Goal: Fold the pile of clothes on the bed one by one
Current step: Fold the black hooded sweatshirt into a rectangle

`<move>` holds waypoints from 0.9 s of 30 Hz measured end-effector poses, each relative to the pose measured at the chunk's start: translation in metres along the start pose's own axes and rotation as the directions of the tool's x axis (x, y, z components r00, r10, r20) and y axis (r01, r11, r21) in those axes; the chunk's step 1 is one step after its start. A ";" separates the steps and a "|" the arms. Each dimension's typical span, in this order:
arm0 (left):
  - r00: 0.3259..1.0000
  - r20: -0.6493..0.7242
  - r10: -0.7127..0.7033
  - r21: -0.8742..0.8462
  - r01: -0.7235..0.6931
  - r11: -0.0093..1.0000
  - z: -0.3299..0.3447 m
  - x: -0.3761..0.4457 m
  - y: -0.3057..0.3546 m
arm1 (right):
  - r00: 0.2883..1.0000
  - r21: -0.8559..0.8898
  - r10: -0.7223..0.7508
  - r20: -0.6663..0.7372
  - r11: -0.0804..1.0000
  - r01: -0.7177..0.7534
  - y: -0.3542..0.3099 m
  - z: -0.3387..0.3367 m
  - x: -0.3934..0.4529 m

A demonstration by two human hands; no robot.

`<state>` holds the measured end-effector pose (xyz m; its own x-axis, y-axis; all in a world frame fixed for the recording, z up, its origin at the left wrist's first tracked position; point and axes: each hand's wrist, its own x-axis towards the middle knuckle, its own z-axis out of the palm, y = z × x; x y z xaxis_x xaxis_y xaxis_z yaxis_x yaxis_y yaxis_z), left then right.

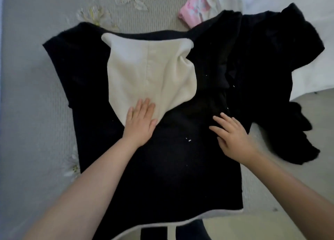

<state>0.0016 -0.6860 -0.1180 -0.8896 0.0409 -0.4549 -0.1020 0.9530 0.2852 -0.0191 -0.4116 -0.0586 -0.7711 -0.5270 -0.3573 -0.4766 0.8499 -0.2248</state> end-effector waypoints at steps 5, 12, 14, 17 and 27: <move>0.970 -0.105 0.218 0.148 -0.202 0.968 0.022 -0.088 0.014 | 0.913 -0.050 0.405 0.046 0.914 -0.402 0.002 0.041 -0.085; 0.946 0.280 0.162 0.229 -0.230 0.946 0.097 -0.209 0.031 | 0.865 -0.089 0.478 0.154 0.879 -0.469 -0.017 0.081 -0.135; 0.957 0.236 0.168 0.279 -0.233 0.932 0.113 -0.231 0.031 | 0.892 -0.017 0.427 0.150 0.903 -0.429 -0.024 0.084 -0.142; 0.984 0.159 0.079 0.254 -0.119 0.960 0.118 -0.246 0.031 | 0.945 0.123 0.318 0.076 0.938 -0.325 -0.032 0.083 -0.156; 0.999 0.040 0.028 0.130 -0.033 0.991 0.115 -0.239 0.015 | 0.961 -0.133 0.223 -0.164 0.960 -0.245 -0.036 0.079 -0.176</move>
<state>0.2635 -0.6470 -0.1016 -0.8736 0.0797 -0.4800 -0.0135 0.9821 0.1876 0.1673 -0.3501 -0.0592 -0.9163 -0.3168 -0.2449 -0.3248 0.9457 -0.0082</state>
